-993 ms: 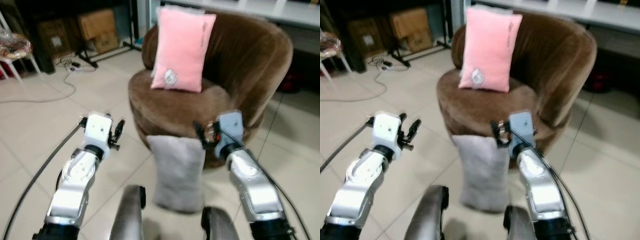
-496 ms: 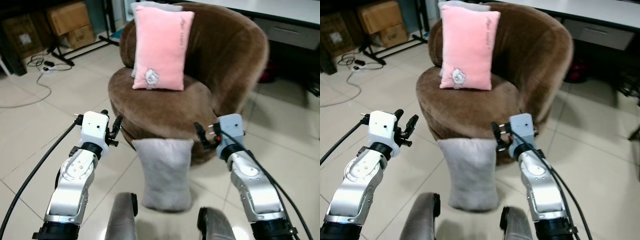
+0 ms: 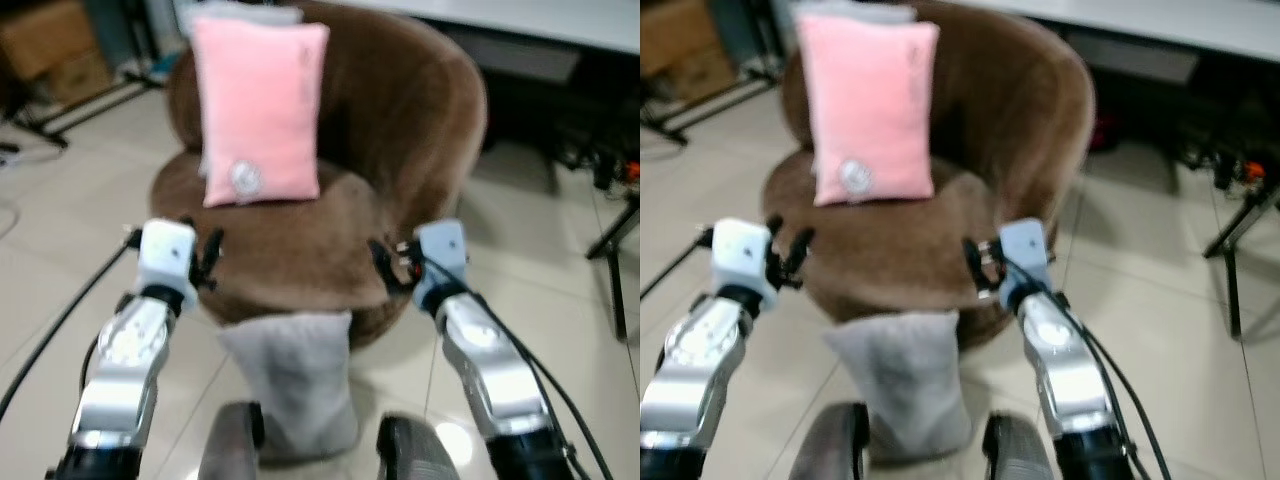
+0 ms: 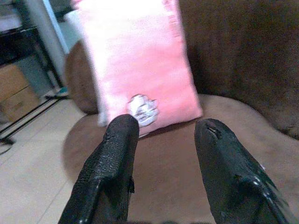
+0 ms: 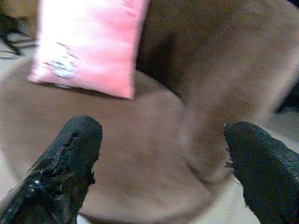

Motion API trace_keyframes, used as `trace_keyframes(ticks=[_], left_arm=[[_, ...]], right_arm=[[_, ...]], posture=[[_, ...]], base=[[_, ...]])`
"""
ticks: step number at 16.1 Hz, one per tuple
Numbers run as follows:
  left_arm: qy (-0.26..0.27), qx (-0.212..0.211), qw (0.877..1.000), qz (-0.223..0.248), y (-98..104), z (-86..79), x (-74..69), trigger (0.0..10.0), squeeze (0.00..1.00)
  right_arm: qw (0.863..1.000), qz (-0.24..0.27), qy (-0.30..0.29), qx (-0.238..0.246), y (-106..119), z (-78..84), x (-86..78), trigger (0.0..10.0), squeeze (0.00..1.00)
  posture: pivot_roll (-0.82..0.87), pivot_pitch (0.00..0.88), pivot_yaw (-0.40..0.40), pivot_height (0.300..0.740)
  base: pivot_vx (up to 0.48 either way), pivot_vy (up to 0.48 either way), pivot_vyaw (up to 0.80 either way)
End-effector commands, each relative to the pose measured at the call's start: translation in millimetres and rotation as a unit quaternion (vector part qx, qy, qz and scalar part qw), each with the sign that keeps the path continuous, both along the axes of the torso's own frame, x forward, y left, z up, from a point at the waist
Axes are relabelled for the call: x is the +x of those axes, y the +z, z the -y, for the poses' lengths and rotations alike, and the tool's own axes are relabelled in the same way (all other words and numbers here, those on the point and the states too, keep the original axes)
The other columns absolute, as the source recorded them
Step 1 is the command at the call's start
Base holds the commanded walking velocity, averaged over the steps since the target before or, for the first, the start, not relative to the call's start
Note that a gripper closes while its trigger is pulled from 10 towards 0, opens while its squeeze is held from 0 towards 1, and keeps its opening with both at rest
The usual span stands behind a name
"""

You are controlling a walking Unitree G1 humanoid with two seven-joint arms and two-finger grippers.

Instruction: Move the pillow to the sofa from floor

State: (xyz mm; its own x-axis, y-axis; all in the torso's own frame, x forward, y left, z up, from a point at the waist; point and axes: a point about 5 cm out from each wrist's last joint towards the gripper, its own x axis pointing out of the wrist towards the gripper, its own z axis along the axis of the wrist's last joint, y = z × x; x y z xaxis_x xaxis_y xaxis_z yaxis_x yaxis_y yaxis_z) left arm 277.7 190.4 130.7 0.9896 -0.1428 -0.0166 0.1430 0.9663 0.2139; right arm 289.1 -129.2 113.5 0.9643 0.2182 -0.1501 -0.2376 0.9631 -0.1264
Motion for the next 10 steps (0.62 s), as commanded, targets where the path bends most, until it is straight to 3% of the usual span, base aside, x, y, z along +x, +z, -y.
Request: trace_keyframes(ticks=[1, 4, 7, 10], left_arm=[[-0.021, -0.001, 1.0, -0.003, -1.8, 11.6, -0.6, 10.0, 0.0], [-0.024, 0.0, 1.0, -0.004, -1.9, 12.5, -0.7, 10.0, 0.0], [-0.024, 0.006, 1.0, -0.004, -2.6, 12.7, -1.3, 10.0, 0.0], [-0.022, 0.014, 1.0, -0.007, -4.3, 13.8, -1.5, 10.0, 0.0]], right_arm=[[1.0, -0.005, -0.018, -0.013, -3.7, 11.6, -1.5, 10.0, 0.0], [1.0, -0.006, -0.015, -0.015, -4.1, 11.2, -1.1, 10.0, 0.0], [1.0, -0.012, -0.019, -0.005, -5.9, 11.6, -1.8, 10.0, 0.0], [1.0, -0.018, -0.006, -0.009, -7.9, 11.5, -1.8, 10.0, 0.0]], posture=[[0.04, 0.0, -0.006, 0.585], [0.04, 0.0, -0.004, 0.585], [0.04, 0.0, -0.004, 0.585], [0.04, 0.0, -0.006, 0.585]], base=[[0.322, 0.0, 0.7], [0.319, 0.0, 0.8], [0.269, 0.0, 0.0], [0.0, 0.0, 0.0]])
